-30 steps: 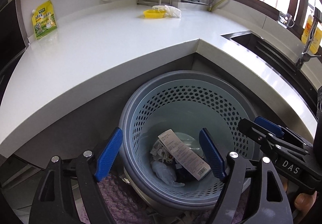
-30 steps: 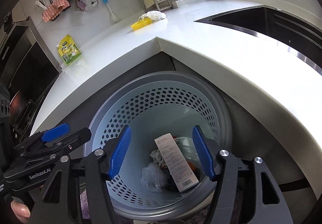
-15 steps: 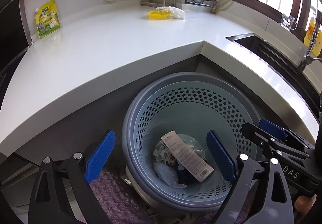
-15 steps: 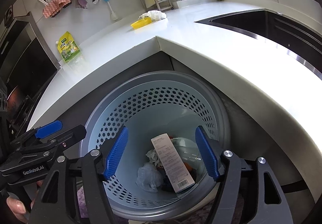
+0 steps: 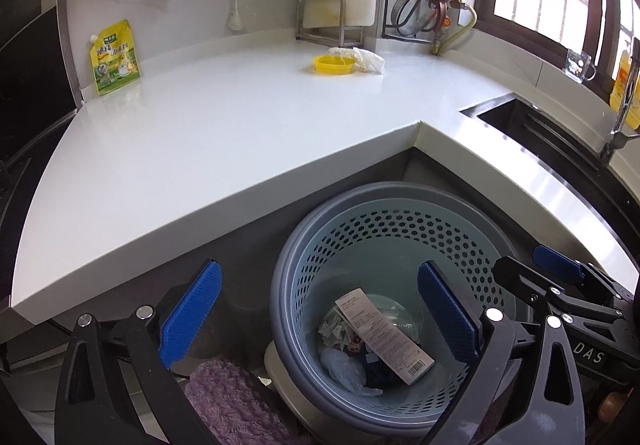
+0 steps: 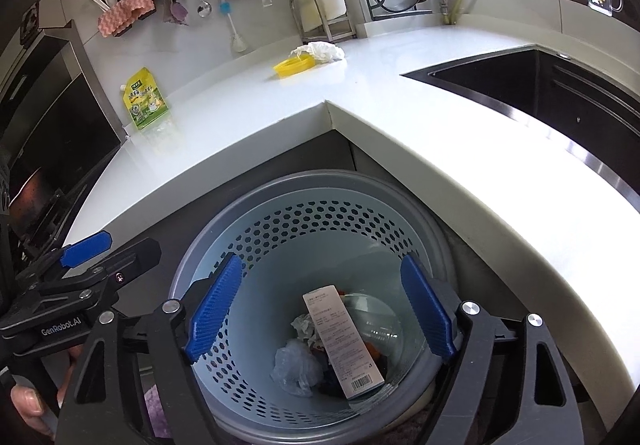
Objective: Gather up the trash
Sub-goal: 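Raise both open tools from the bin back toward the counter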
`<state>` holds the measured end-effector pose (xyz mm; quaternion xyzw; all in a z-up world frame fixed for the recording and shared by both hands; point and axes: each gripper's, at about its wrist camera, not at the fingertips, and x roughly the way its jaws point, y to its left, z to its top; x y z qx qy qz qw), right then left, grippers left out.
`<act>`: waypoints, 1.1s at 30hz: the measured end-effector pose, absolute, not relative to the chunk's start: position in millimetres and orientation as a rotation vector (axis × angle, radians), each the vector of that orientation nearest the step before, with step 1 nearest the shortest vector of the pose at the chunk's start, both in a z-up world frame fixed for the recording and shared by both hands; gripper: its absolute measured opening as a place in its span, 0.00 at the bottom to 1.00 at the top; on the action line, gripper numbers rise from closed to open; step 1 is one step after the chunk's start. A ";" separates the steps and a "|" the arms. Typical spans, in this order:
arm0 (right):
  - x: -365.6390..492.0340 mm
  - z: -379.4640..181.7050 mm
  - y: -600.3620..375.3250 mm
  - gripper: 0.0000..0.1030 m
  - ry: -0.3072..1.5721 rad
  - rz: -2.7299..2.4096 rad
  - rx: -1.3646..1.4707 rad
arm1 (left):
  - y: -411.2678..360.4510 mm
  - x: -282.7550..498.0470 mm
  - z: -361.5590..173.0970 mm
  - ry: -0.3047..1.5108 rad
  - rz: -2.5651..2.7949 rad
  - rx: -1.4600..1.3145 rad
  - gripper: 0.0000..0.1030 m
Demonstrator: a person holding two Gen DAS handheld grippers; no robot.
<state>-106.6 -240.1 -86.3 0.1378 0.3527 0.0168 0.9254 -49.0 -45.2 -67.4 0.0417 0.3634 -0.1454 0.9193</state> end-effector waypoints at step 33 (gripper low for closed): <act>168.5 5.3 -282.1 0.83 0.692 0.040 0.123 | -48.8 175.9 -4.0 0.680 -0.127 0.001 0.94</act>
